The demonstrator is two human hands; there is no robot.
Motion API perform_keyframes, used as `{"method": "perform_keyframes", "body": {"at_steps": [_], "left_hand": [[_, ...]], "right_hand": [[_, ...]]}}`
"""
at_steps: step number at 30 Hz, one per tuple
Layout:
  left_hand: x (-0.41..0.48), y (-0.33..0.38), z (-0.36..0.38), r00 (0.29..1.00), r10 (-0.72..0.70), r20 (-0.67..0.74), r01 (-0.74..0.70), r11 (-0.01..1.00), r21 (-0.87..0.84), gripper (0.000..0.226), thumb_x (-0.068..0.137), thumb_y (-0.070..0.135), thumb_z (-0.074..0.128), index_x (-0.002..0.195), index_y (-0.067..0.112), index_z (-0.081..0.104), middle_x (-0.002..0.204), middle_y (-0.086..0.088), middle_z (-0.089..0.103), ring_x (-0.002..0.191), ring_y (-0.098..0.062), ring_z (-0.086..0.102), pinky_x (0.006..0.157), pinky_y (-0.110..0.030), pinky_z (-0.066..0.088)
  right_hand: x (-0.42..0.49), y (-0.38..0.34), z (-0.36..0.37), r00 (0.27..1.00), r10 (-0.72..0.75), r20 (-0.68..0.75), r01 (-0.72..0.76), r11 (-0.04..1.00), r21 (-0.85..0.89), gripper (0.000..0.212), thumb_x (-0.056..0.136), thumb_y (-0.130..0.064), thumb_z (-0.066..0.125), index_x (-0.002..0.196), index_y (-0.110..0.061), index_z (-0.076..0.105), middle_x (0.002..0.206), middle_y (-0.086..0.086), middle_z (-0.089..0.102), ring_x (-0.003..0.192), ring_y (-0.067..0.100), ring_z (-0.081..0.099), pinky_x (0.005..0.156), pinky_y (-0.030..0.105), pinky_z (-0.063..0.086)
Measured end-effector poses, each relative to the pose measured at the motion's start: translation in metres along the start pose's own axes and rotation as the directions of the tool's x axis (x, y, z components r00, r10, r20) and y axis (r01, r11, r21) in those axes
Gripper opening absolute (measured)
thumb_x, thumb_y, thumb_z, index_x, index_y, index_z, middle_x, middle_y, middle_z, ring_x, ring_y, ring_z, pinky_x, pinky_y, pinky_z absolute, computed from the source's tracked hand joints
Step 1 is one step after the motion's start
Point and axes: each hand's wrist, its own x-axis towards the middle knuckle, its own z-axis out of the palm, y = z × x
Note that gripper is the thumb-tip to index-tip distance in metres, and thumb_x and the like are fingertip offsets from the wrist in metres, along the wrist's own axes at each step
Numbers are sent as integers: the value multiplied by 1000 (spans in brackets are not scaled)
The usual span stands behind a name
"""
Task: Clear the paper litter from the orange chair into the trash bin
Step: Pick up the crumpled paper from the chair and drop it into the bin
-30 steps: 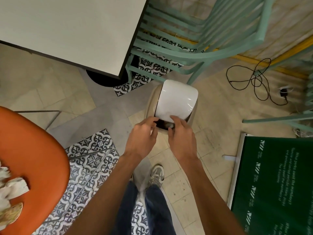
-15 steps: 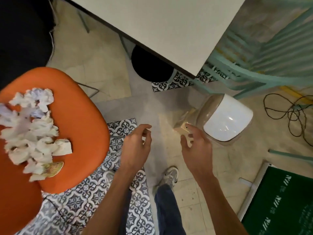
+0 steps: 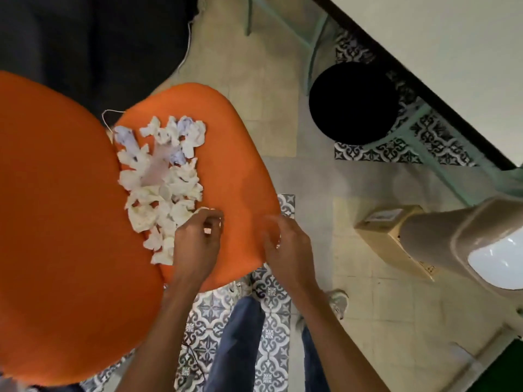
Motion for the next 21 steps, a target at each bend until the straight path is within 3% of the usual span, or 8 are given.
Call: {"method": "perform_keyframes", "body": {"at_steps": [3,6,9,13,16,21], "left_hand": [[20,-36,-13,997,-77,2,77,996,46,19,100,10,64,115,15,74,109,-2,78,95,-17,73,80,-25,54],[43,-74,-9,980,-172,104,162,982,102,31,98,14,72,129,15,68,124,-7,74,106,-26,71,91,-42,61],[65,-104,-4,966,-222,135,201,968,149,45,93,14,77,134,23,61,137,-6,67,112,-29,69,90,-48,64],[87,-130,3,969,-187,161,164,976,145,59,86,6,81,136,27,57,140,-7,62,114,-31,66,89,-48,63],[97,-143,7,947,-195,255,158,975,159,67,81,1,83,137,26,56,137,-8,63,119,-33,64,96,-49,59],[104,-155,15,916,-115,385,25,973,229,65,84,2,75,141,27,56,136,-5,66,122,-31,64,98,-50,57]], "right_hand": [[13,-21,38,999,6,43,-4,999,-36,35,109,-40,58,140,-26,63,139,0,66,117,24,68,97,41,59],[28,-32,73,997,-12,81,15,999,-38,32,110,-39,56,137,-26,66,135,0,67,115,22,67,97,38,56],[47,-33,102,987,21,157,-7,996,-90,28,108,-36,56,133,-27,65,131,0,68,113,25,67,96,40,56],[70,-27,133,975,39,219,1,984,-179,28,105,-30,60,134,-30,61,130,2,65,114,31,67,90,46,59],[84,-26,154,951,53,303,25,968,-249,41,103,-27,66,142,-30,58,142,2,58,126,31,62,97,45,56],[92,-26,183,934,13,357,119,930,-347,49,102,-27,66,149,-27,51,148,6,50,133,33,55,97,48,56]]}}
